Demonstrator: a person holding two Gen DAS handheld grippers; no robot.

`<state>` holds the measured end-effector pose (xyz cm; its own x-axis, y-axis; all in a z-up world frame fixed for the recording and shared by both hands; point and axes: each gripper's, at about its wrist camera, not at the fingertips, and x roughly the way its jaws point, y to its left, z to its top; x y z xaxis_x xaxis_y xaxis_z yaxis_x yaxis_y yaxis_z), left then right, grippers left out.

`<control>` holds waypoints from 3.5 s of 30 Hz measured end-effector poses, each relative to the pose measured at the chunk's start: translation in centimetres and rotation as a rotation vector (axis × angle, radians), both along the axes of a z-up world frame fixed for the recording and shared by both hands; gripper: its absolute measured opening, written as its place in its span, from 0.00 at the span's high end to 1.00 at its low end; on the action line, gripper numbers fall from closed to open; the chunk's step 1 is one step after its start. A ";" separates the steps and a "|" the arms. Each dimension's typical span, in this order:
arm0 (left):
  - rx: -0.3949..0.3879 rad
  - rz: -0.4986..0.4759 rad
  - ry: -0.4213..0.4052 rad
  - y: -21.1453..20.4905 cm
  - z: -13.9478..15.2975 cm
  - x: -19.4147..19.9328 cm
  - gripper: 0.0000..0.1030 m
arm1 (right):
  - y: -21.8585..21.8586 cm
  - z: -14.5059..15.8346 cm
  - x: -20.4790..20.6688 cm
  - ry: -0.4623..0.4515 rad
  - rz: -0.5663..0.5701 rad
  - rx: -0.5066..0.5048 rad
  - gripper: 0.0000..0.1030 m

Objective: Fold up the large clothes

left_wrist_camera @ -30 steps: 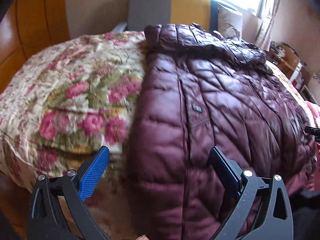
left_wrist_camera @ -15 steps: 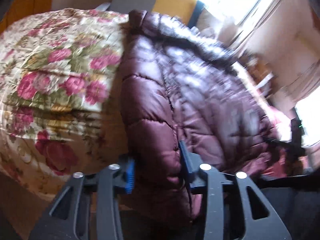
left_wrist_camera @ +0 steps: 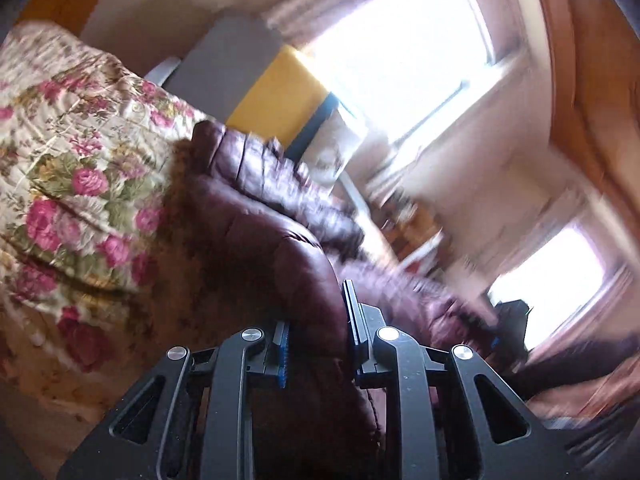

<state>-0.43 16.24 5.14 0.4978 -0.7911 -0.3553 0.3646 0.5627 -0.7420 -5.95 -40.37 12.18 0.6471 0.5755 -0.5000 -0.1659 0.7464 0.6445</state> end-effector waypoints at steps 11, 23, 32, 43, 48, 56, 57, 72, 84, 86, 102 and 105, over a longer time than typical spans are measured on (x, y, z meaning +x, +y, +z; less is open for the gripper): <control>-0.123 0.042 -0.032 -2.2 2.7 11.7 0.79 | -4.3 0.5 12.8 -0.045 -0.156 0.206 0.82; -0.025 0.104 0.180 -7.2 -1.8 29.8 0.78 | -9.3 -4.4 27.7 0.162 -0.265 0.304 0.65; -0.150 0.175 0.304 -5.9 -3.0 35.7 0.19 | -12.6 -6.3 31.5 0.126 -0.338 0.486 0.03; 0.126 0.031 0.225 -5.7 -8.1 29.2 0.18 | -9.8 -9.2 21.5 0.178 -0.315 0.025 0.03; 0.200 -0.050 0.177 -9.3 -9.6 26.2 0.51 | -7.2 -12.4 20.4 0.241 -0.278 -0.018 0.43; 0.174 -0.065 0.124 -7.3 -7.8 21.0 0.82 | -5.9 -9.8 16.8 0.194 -0.251 -0.029 0.78; 0.170 -0.065 0.124 -6.9 -7.7 19.8 0.82 | -5.5 -9.4 16.2 0.192 -0.240 -0.036 0.79; 0.304 -0.004 0.152 -4.6 -5.7 6.6 0.30 | -2.0 -7.5 7.8 0.239 -0.168 -0.214 0.56; 0.555 -0.023 -0.161 -11.1 -0.5 13.6 0.21 | 3.9 -3.5 20.2 0.032 -0.132 -0.645 0.32; 0.600 -0.060 -0.146 -13.2 -1.2 15.1 0.21 | 4.6 -4.7 22.6 0.049 -0.109 -0.730 0.29; 0.499 0.033 -0.139 -8.8 0.3 16.8 0.75 | 1.9 -3.5 22.6 0.065 -0.191 -0.710 0.82; 0.453 0.086 -0.140 -7.8 1.6 18.0 0.76 | 0.3 -1.3 23.0 0.025 -0.283 -0.696 0.83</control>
<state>17.56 8.41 6.76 0.6222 -0.5261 -0.5797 0.3819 0.8504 -0.3619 17.01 -40.06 10.85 0.7071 -0.0659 -0.7041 0.1017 0.9948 0.0090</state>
